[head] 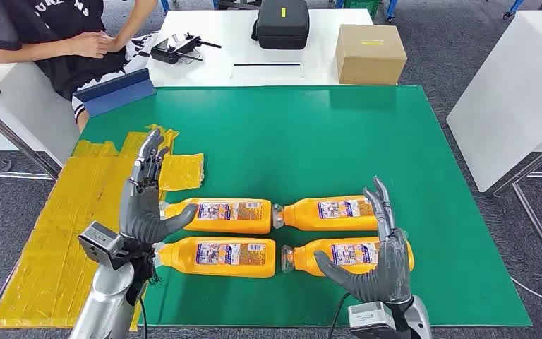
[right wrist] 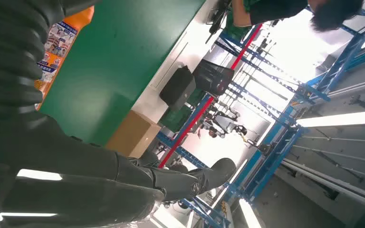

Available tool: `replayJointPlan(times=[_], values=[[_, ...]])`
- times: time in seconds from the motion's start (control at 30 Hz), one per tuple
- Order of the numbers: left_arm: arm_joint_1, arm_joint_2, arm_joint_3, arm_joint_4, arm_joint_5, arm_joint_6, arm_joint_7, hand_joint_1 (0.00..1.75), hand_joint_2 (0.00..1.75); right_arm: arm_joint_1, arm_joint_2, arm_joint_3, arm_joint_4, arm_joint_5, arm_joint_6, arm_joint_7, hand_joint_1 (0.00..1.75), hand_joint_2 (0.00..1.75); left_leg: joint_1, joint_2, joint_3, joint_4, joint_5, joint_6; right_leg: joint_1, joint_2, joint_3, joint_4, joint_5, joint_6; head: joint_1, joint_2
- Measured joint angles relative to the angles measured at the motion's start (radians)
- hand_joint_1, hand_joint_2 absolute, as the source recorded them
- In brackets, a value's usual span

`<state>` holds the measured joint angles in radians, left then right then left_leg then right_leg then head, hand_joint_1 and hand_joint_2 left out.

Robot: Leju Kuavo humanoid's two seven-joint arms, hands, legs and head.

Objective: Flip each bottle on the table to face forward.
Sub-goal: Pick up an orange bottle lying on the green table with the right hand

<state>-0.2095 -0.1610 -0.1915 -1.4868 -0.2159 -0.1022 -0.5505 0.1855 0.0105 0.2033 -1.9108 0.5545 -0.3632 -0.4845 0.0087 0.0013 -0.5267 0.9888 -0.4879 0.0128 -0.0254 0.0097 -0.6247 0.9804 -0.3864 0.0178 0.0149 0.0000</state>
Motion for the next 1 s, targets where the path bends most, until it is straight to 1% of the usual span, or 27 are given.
replayJointPlan(times=[0.07,0.17,0.27,0.33,0.4,0.47,0.53,0.6,0.67,0.7,0.77,0.83,0.87,0.9,1.0], values=[[0.002,0.001,0.002,-0.004,0.000,0.000,0.000,0.00,1.75,0.006,-0.004,-0.003,-0.007,0.029,0.000,0.024,0.00,1.75,0.000,0.000,0.000,0.000,0.000,0.000,0.000,0.000,0.000,0.000,0.000,0.000,0.000,0.000],[0.010,0.007,0.009,-0.012,0.000,0.001,-0.001,0.00,1.75,0.022,-0.029,-0.025,-0.033,0.148,0.025,0.135,0.00,1.75,0.000,0.000,0.000,0.000,0.000,0.000,0.000,0.000,0.000,0.000,0.000,0.000,0.000,0.000],[0.005,0.012,0.018,-0.014,0.001,0.007,0.002,0.00,1.75,0.026,-0.083,-0.068,-0.059,0.263,0.103,0.260,0.00,1.75,-0.001,0.000,0.000,0.000,0.000,0.000,0.000,0.000,0.000,0.000,0.000,0.000,0.000,0.000],[-0.008,0.013,0.024,-0.013,-0.002,0.011,0.010,0.00,1.75,0.030,-0.129,-0.110,-0.077,0.302,0.168,0.310,0.00,1.75,-0.002,0.000,0.001,0.000,-0.001,0.001,0.000,-0.001,0.000,-0.001,0.000,0.000,0.000,0.000],[-0.021,0.014,0.028,-0.007,-0.007,0.016,0.014,0.00,1.75,0.045,-0.180,-0.160,-0.095,0.305,0.230,0.331,0.00,1.75,-0.004,-0.001,0.002,0.001,-0.002,0.003,0.000,-0.001,0.000,-0.001,0.000,0.001,0.000,0.000],[-0.032,0.016,0.030,0.004,-0.010,0.021,0.011,0.00,1.75,0.065,-0.231,-0.222,-0.113,0.283,0.284,0.332,0.00,1.75,-0.006,0.000,0.002,0.001,-0.003,0.005,-0.001,-0.001,0.000,-0.001,-0.001,0.001,0.000,0.000],[-0.042,0.017,0.031,0.018,-0.008,0.021,0.005,0.00,1.75,0.083,-0.276,-0.287,-0.128,0.249,0.338,0.329,0.00,1.75,-0.006,0.000,0.002,0.001,-0.003,0.005,-0.003,-0.001,0.000,-0.001,0.000,0.001,0.000,0.000],[-0.054,0.018,0.031,0.037,-0.001,0.021,-0.002,0.00,1.75,0.112,-0.328,-0.352,-0.146,0.196,0.414,0.330,0.00,1.75,-0.007,0.000,0.003,0.001,-0.004,0.007,-0.003,0.000,0.000,-0.001,-0.001,0.002,0.000,0.000],[-0.068,0.019,0.031,0.062,0.006,0.023,-0.016,0.00,1.75,0.155,-0.381,-0.448,-0.174,0.126,0.522,0.322,0.00,1.75,-0.010,-0.001,0.005,0.001,-0.005,0.009,-0.003,-0.002,0.000,-0.001,-0.002,0.004,0.000,0.000],[-0.073,0.020,0.031,0.074,0.009,0.025,-0.024,0.00,1.75,0.178,-0.400,-0.512,-0.194,0.085,0.593,0.312,0.00,1.75,-0.011,-0.001,0.005,0.001,-0.006,0.011,-0.003,-0.002,0.000,-0.001,-0.003,0.005,0.000,0.000],[-0.076,0.022,0.032,0.097,0.016,0.030,-0.041,0.00,1.75,0.211,-0.425,-0.660,-0.241,-0.002,0.772,0.289,0.00,1.75,-0.011,-0.001,0.004,0.001,-0.007,0.012,-0.004,-0.003,0.000,-0.001,-0.003,0.005,0.000,0.000],[-0.079,0.023,0.031,0.117,0.024,0.037,-0.050,0.00,1.75,0.222,-0.442,-0.811,-0.283,-0.069,0.941,0.274,0.00,1.75,-0.011,0.001,0.003,0.001,-0.008,0.013,-0.005,-0.001,0.000,-0.001,-0.003,0.005,0.000,0.000],[-0.081,0.024,0.031,0.126,0.027,0.039,-0.051,0.00,1.75,0.220,-0.447,-0.878,-0.299,-0.087,0.998,0.270,0.00,1.75,-0.011,0.002,0.002,0.001,-0.008,0.013,-0.006,0.000,0.000,-0.001,-0.003,0.005,0.000,0.000],[-0.083,0.025,0.031,0.133,0.030,0.040,-0.051,0.00,1.75,0.218,-0.452,-0.934,-0.311,-0.098,1.035,0.268,0.00,1.75,-0.011,0.002,0.002,0.001,-0.008,0.013,-0.006,0.000,0.000,-0.001,-0.003,0.005,0.000,0.000],[-0.092,0.028,0.031,0.151,0.037,0.041,-0.052,0.00,1.75,0.208,-0.478,-1.045,-0.330,-0.149,1.130,0.299,0.00,1.75,-0.013,0.003,0.003,0.001,-0.008,0.013,-0.005,0.001,0.000,-0.001,-0.003,0.006,0.000,0.000]])
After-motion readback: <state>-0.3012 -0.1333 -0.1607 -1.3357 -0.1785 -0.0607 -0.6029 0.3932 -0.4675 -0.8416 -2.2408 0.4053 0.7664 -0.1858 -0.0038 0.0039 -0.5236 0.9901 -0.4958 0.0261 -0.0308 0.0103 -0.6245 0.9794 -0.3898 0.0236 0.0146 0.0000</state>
